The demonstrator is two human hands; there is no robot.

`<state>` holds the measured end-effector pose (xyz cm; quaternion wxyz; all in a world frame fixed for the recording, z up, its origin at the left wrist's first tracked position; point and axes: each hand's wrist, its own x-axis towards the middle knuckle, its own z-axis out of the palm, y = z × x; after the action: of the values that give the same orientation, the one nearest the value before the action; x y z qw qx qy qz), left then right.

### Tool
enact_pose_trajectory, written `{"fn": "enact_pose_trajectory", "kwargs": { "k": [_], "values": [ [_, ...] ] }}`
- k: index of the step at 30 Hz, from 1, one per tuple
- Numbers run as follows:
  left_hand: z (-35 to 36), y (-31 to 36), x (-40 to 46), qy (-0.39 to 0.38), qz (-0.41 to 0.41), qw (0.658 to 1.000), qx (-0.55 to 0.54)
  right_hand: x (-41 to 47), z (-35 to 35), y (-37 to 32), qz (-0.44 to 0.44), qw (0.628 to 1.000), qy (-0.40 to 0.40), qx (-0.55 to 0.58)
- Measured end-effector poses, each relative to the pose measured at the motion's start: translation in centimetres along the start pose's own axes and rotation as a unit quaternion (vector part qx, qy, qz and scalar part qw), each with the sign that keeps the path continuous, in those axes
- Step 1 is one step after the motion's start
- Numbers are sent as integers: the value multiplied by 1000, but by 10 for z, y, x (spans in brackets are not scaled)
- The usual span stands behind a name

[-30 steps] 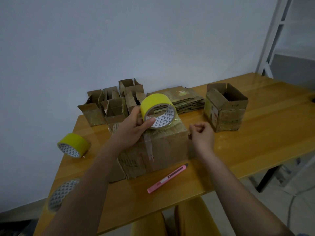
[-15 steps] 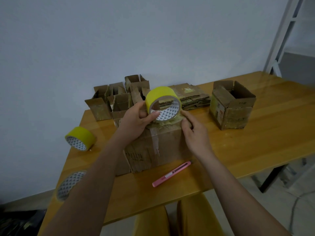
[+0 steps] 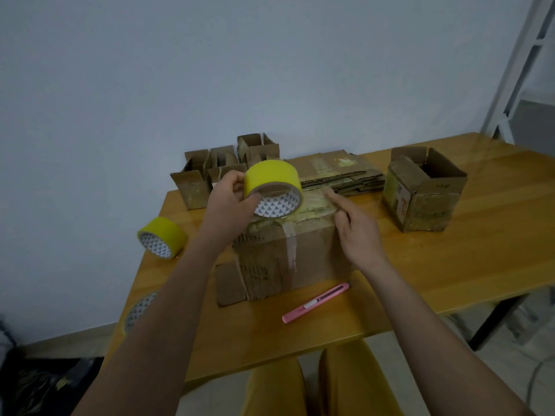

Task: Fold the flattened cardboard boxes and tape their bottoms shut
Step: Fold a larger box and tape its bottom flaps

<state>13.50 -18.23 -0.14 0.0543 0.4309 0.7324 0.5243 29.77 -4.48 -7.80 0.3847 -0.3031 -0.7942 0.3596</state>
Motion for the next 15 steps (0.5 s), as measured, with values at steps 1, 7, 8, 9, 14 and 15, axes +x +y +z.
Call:
{"fn": "enact_pose_trajectory", "kwargs": {
  "k": [1, 7, 8, 9, 14, 15],
  "values": [
    [0, 2, -2, 8, -5, 1000, -13, 1, -1, 0, -1, 1000, -2, -3],
    [-29, 15, -4, 60, -4, 998, -13, 6, -6, 0, -9, 999, -26, -35],
    [-38, 16, -4, 63, 1, 998, 9, 6, -6, 1, -9, 999, -31, -39],
    [-45, 16, -6, 57, -1, 998, 32, 7, -6, 1, -7, 998, -35, -43],
    [-54, 4, -14, 43, -24, 998, 48, 7, -3, -2, 0, 999, -33, -42],
    [-56, 3, -13, 45, -23, 998, 47, 7, -3, -2, -2, 999, -31, -42]
  ]
}}
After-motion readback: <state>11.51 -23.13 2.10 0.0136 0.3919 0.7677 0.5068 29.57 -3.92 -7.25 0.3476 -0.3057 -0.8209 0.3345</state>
